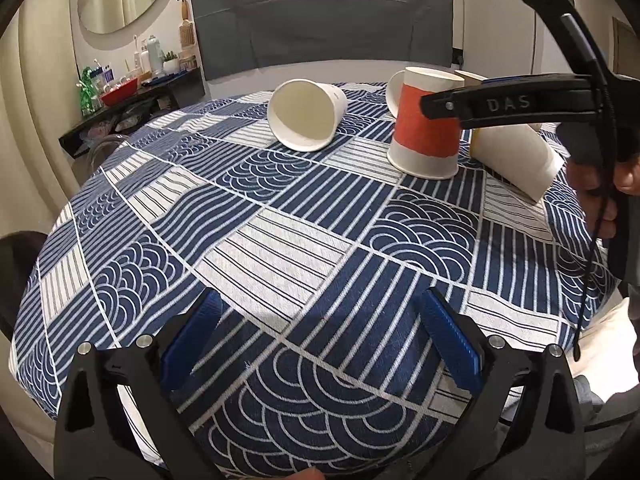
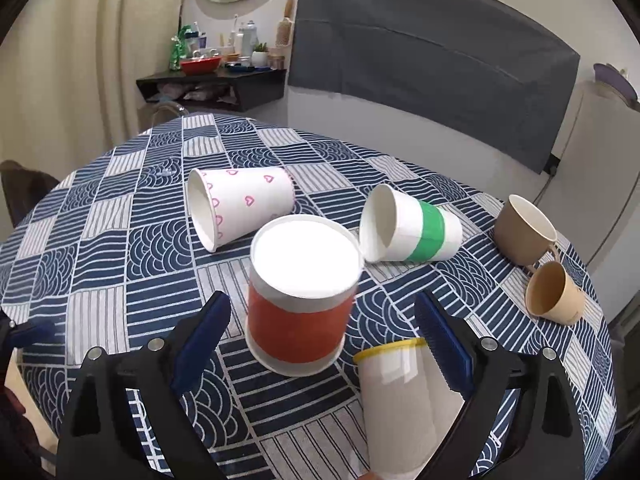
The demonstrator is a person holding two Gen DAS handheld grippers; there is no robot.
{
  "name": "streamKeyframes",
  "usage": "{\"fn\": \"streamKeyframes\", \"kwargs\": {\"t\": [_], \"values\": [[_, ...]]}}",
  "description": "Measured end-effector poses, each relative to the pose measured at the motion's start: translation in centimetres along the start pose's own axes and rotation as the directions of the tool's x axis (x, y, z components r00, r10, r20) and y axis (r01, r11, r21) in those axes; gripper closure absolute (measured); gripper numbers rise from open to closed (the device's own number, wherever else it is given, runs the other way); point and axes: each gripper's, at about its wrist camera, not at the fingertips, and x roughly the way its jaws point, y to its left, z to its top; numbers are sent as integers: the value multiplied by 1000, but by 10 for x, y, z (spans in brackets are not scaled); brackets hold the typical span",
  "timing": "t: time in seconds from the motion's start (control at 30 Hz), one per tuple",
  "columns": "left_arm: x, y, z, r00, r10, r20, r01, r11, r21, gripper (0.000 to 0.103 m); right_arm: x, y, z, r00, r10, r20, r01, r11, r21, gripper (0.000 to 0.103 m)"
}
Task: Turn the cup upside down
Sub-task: 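Open the right gripper and withdraw it from the upside-down cup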
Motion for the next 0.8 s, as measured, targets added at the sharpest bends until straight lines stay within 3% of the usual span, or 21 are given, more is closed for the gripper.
{"fn": "streamKeyframes", "kwargs": {"t": [0.23,0.5,0.8], "values": [[1,9,8,1000,-1,31,3,997,-71,6,-31,-19,-12,995,-24,97,16,997,77,8],[2,7,8,997,-31,65,36,997,-75,6,-77,-33,-48,963,-151,225,117,980,158,8],[-3,-18,9,990,-55,128,55,998,10,6,-87,-47,-87,954,-228,195,187,960,209,8]]}}
